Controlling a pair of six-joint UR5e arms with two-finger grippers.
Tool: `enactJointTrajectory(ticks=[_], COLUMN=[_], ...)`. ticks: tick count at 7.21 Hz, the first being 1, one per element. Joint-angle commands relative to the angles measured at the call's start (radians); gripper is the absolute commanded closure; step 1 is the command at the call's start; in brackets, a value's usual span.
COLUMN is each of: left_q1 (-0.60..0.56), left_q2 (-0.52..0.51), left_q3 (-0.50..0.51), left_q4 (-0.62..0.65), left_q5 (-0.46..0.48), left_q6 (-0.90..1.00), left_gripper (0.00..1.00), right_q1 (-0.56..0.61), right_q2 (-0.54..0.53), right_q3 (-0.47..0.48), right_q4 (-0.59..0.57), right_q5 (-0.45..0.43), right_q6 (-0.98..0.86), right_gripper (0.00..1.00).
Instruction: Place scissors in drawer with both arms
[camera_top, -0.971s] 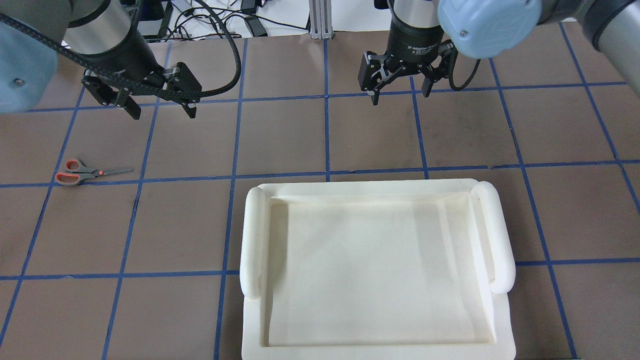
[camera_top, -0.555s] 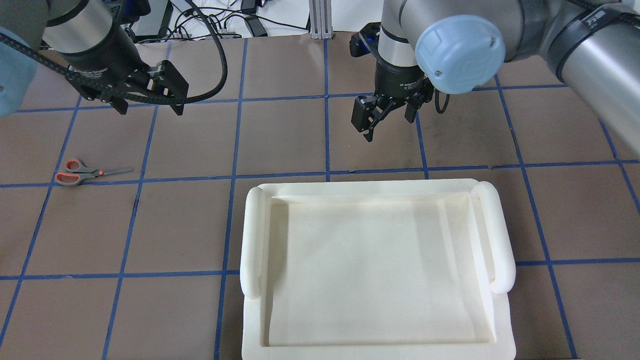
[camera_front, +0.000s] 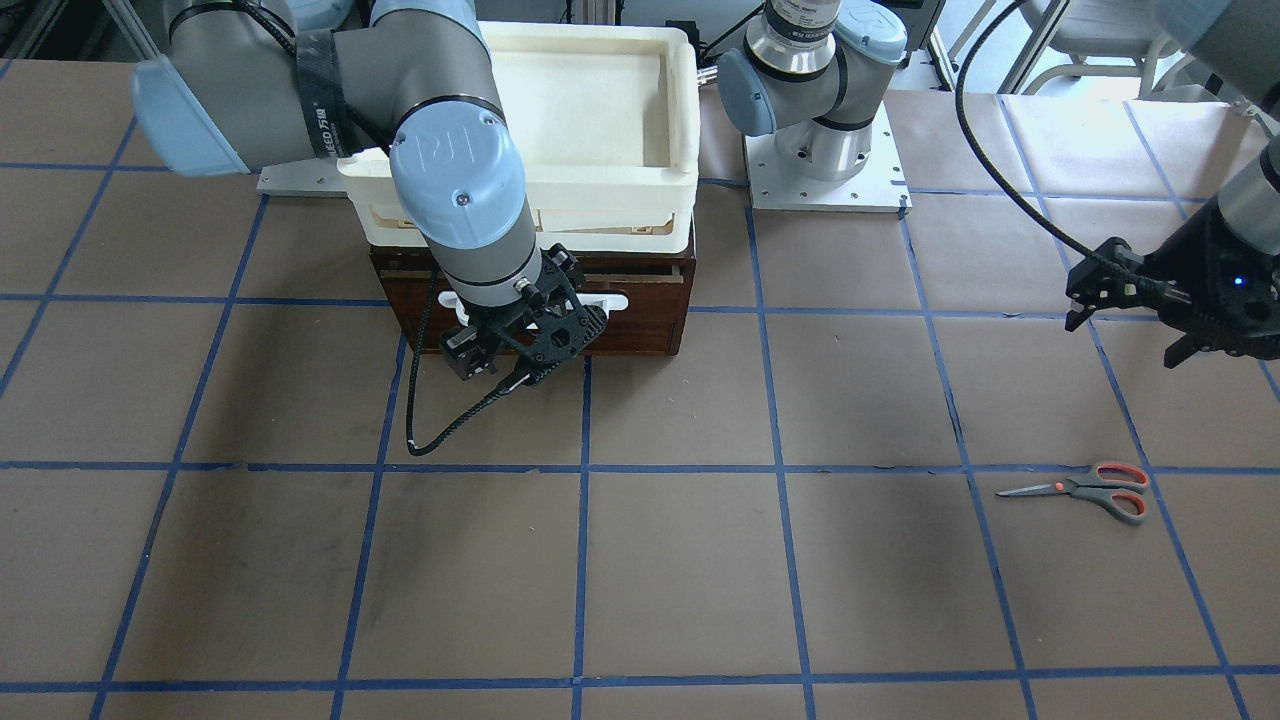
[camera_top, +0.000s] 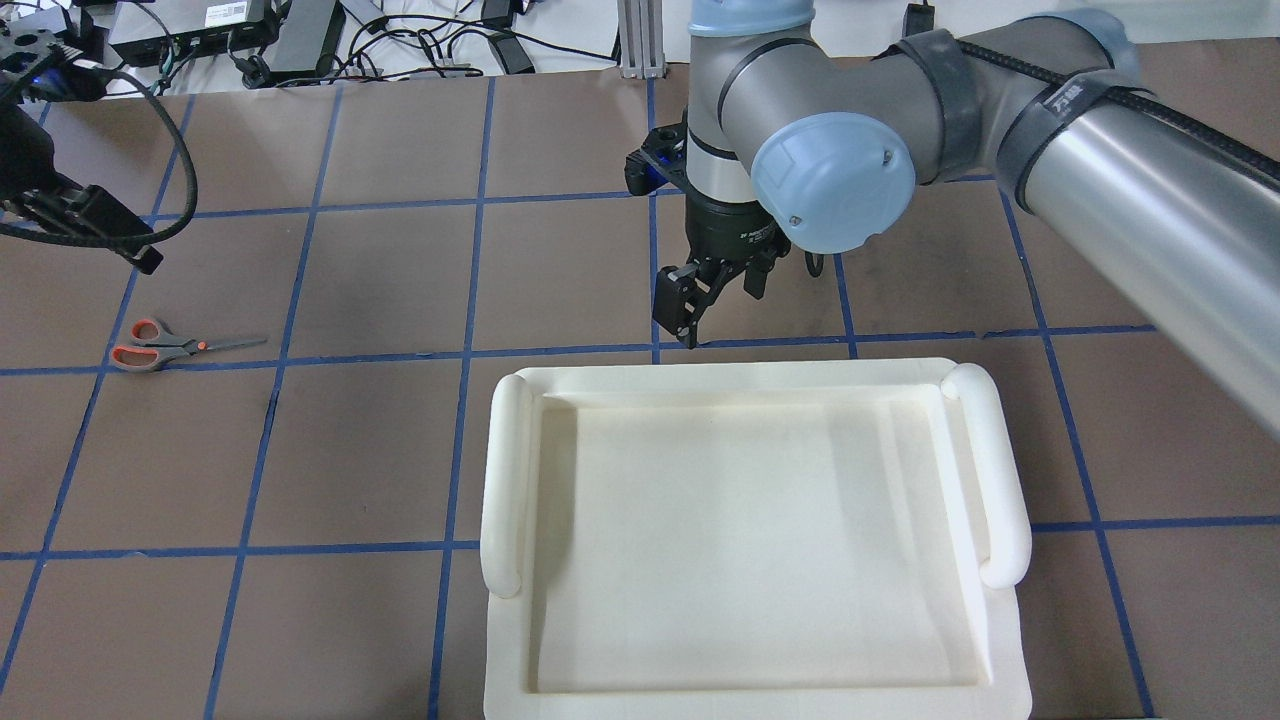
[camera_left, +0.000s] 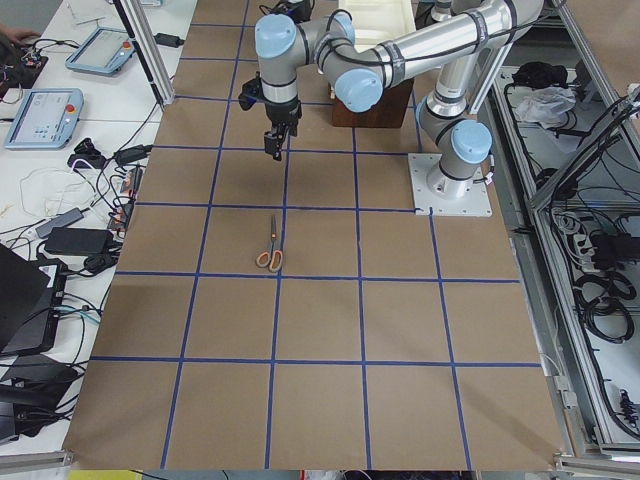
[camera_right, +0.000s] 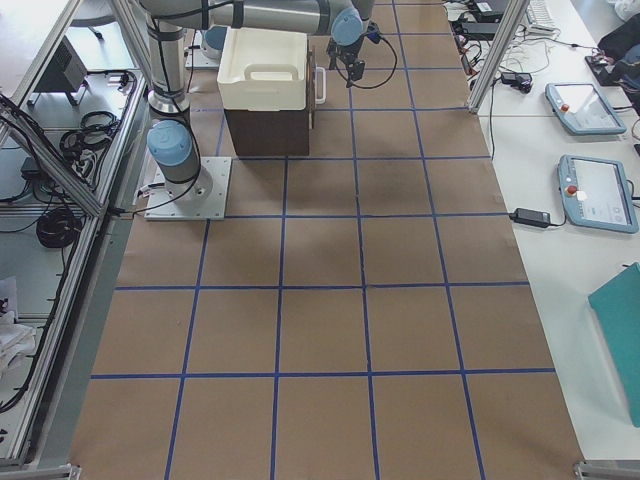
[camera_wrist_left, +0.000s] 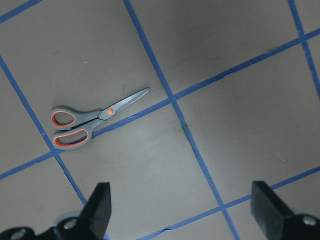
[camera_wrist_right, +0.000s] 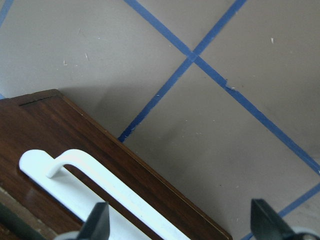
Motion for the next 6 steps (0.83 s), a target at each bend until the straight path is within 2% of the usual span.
enactJointTrajectory(ticks=[1, 2, 3, 4, 5, 6], left_q1=[0.045, 0.071, 0.083, 0.086, 0.096, 0.099], left_q2=[-0.150, -0.207, -0.256, -0.307, -0.337, -0.359], left_q3=[-0.017, -0.017, -0.014, -0.014, -0.012, -0.014], left_q4=[0.127, 0.140, 0.205, 0.329, 0.360, 0.367], left_q5=[0.139, 0.145, 0.091, 0.041, 0.008, 0.009], left_q6=[0.336, 0.441, 0.504, 0.657, 0.845, 0.952], left_gripper=[0.00, 0.00, 0.00, 0.02, 0.11, 0.11], right_q1=[0.004, 0.001, -0.007, -0.010, -0.010, -0.010], right_q2=[0.009, 0.011, 0.011, 0.012, 0.029, 0.041], right_q3=[-0.004, -0.007, -0.005, 0.001, 0.002, 0.002], right_q4=[-0.010, -0.020, -0.017, 0.002, 0.016, 0.006], right_q5=[0.028, 0.027, 0.024, 0.022, 0.007, -0.024], right_q6=[-0.124, -0.292, -0.441, -0.567, -0.705, -0.745], right_gripper=[0.00, 0.00, 0.00, 0.00, 0.00, 0.00])
